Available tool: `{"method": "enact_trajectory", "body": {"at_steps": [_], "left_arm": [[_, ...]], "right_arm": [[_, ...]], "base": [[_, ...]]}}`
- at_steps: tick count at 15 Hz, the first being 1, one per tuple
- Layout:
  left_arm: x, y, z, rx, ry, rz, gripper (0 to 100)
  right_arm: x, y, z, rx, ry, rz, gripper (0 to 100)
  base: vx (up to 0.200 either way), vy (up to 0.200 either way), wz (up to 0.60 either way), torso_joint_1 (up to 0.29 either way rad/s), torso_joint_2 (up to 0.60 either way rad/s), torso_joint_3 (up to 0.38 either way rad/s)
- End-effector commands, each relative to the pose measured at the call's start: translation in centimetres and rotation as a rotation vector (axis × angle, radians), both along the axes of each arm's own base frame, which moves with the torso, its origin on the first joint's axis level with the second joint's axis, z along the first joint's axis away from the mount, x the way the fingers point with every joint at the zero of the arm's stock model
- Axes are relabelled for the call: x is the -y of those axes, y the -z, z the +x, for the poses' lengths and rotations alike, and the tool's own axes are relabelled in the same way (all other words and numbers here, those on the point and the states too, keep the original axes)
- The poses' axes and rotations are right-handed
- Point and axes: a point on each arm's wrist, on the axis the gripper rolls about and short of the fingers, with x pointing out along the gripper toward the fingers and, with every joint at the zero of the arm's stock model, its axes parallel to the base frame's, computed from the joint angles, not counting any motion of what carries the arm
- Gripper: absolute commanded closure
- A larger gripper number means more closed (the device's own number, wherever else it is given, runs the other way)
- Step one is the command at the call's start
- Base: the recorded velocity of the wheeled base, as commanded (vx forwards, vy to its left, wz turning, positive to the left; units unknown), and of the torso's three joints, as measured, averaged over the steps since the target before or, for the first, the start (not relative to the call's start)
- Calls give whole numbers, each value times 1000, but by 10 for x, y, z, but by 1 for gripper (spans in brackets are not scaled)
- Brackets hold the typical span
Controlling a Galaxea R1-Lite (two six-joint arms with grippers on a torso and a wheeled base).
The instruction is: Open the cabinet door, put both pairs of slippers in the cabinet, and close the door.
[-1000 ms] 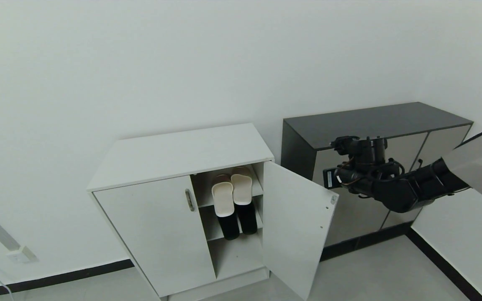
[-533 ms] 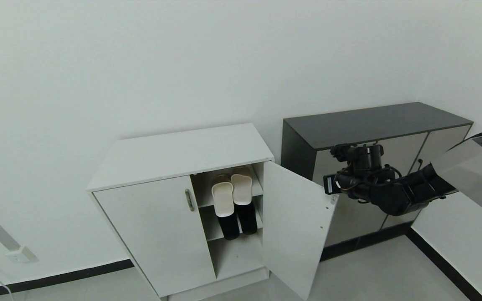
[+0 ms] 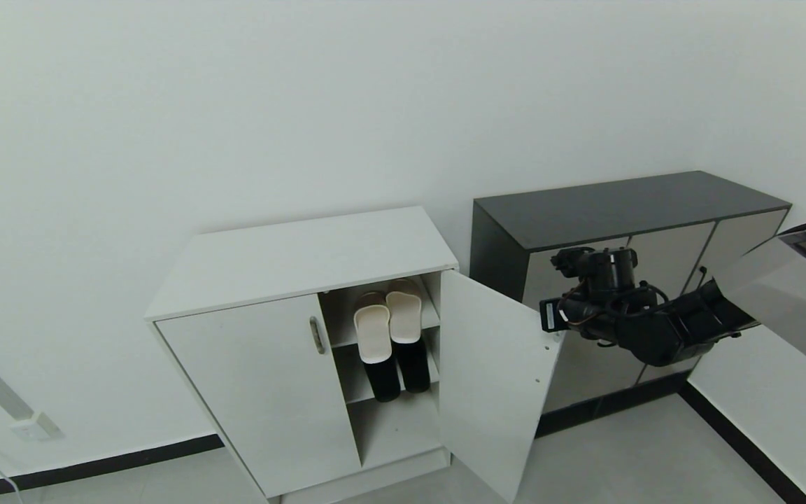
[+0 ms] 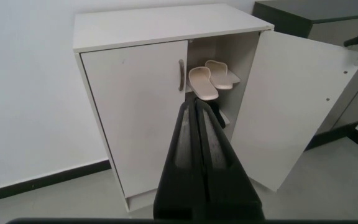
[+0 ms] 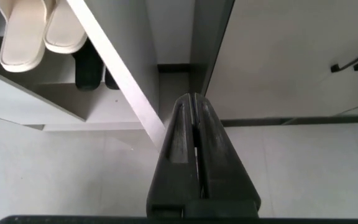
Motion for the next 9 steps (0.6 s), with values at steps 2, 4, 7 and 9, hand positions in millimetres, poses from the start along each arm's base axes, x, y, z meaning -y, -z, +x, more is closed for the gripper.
{"method": "enact_trajectory", "body": {"at_steps": [2,4,7,9], "left_arm": [[0,0,0,0,-1,0,100],[0,0,0,0,-1,0,100],[0,0,0,-1,1,0,100],[0,0,0,0,-1,0,100]], "right_arm": [[-6,3,-5,-12,-14,-5,100],[-15,3,-16,-24,-41,-9,100],[-37,1,-36,-32,-103,-13,100],[-53,3,-55,-40,-157,-18,100]], "base": [[0,0,0,0,0,0],[0,0,0,0,0,0],[0,0,0,0,0,0],[0,0,0,0,0,0]]}}
